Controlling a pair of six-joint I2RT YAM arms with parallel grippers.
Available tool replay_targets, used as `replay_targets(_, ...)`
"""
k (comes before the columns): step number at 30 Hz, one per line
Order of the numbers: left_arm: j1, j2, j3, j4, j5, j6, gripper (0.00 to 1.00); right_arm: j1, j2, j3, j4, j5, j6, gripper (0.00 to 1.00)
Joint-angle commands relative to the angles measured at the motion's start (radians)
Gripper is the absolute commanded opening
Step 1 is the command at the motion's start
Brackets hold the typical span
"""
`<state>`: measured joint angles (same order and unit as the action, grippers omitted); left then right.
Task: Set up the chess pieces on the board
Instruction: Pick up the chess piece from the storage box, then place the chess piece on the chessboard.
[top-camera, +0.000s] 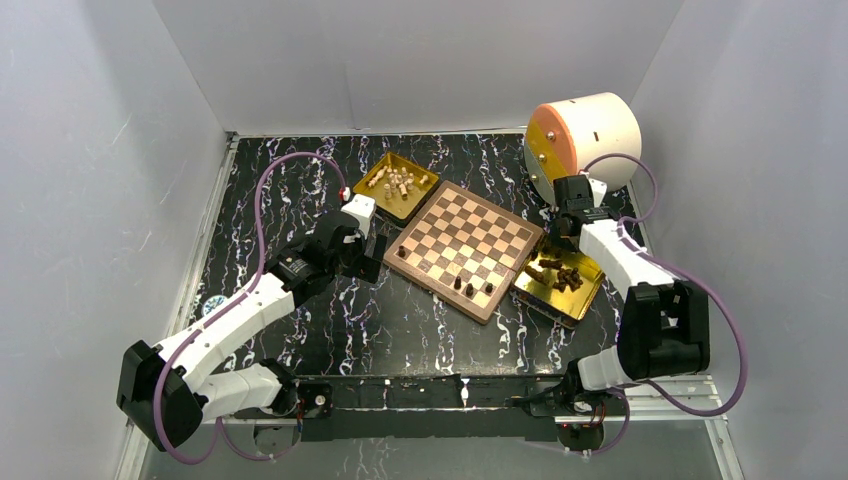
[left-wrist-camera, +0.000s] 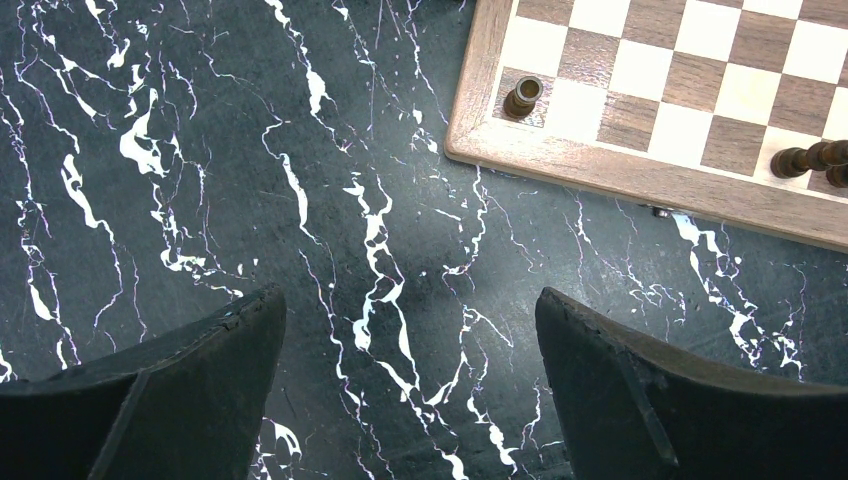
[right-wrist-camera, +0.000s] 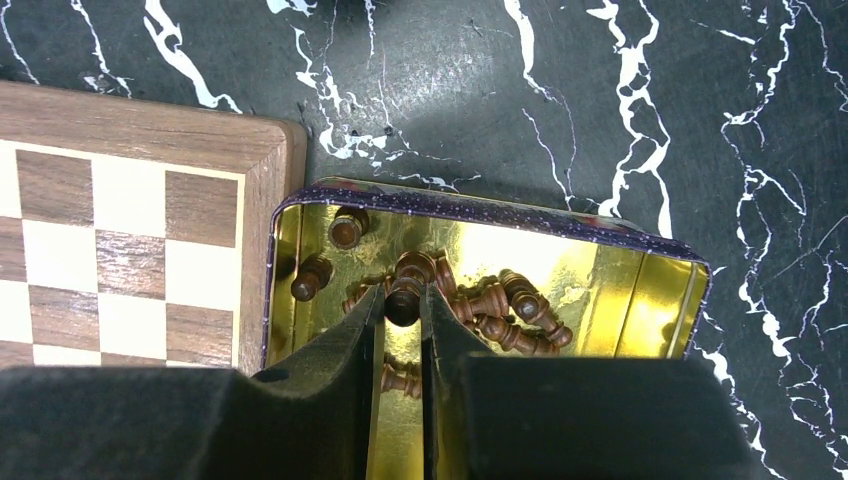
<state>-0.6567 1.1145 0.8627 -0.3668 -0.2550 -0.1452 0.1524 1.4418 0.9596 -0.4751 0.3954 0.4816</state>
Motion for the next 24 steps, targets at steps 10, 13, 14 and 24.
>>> replay_targets(10, -0.002, -0.033, 0.002, 0.007, -0.028, 0.006, 0.91, 0.025, -0.119, 0.135, -0.099, -0.076, 0.0, 0.17)
replay_targets(13, -0.003, -0.037, 0.002, 0.008, -0.035, 0.006, 0.91, 0.065, -0.131, 0.161, -0.108, -0.099, 0.011, 0.17)
replay_targets(14, -0.002, -0.039, 0.002, 0.008, -0.039, 0.006, 0.91, 0.08, -0.135, 0.169, -0.109, -0.102, 0.017, 0.17)
replay_targets(24, -0.002, -0.077, -0.003, 0.009, -0.094, 0.006, 0.91, 0.303, -0.099, 0.197, -0.049, -0.159, 0.083, 0.17)
